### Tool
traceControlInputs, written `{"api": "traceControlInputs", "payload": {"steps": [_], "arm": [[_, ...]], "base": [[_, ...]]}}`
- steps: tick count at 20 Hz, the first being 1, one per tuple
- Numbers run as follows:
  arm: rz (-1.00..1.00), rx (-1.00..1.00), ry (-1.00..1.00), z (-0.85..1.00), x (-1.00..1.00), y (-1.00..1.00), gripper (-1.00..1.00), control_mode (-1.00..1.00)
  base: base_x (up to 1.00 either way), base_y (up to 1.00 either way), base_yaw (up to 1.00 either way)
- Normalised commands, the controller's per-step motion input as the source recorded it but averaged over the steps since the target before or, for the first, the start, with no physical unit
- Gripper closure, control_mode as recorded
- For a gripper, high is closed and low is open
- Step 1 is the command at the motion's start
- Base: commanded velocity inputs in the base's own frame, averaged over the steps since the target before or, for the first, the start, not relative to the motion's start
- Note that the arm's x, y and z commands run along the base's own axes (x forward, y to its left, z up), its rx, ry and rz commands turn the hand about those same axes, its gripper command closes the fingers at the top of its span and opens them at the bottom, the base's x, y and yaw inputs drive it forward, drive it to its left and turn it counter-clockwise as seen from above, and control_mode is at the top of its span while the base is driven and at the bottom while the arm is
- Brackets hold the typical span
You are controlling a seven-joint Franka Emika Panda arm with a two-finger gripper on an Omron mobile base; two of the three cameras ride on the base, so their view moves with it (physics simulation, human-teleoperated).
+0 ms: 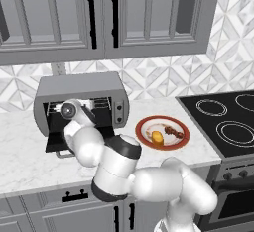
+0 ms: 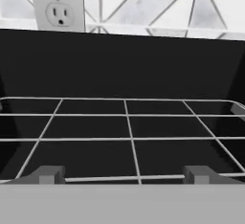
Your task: Pick up the kebab skewer and baguette bread, and place them inside the toaster oven. Close the toaster oven door and start by setting the timer.
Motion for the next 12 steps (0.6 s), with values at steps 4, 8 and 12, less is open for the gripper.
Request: {"api": "traceControlInputs", "payload": {"steps": [4, 8, 12], "arm": [[0.0, 0.0, 0.09, -0.68, -0.61, 0.0, -1.0, -1.0], [0.0, 0.0, 0.08, -0.69, -0.87, 0.0, -1.0, -1.0], [0.0, 0.0, 0.18, -0.63, -0.95, -0.02, -1.0, -1.0]], "base": [[0.0, 0.0, 0.0], [0.0, 0.0, 0.0], [0.0, 0.0, 0.0]]}}
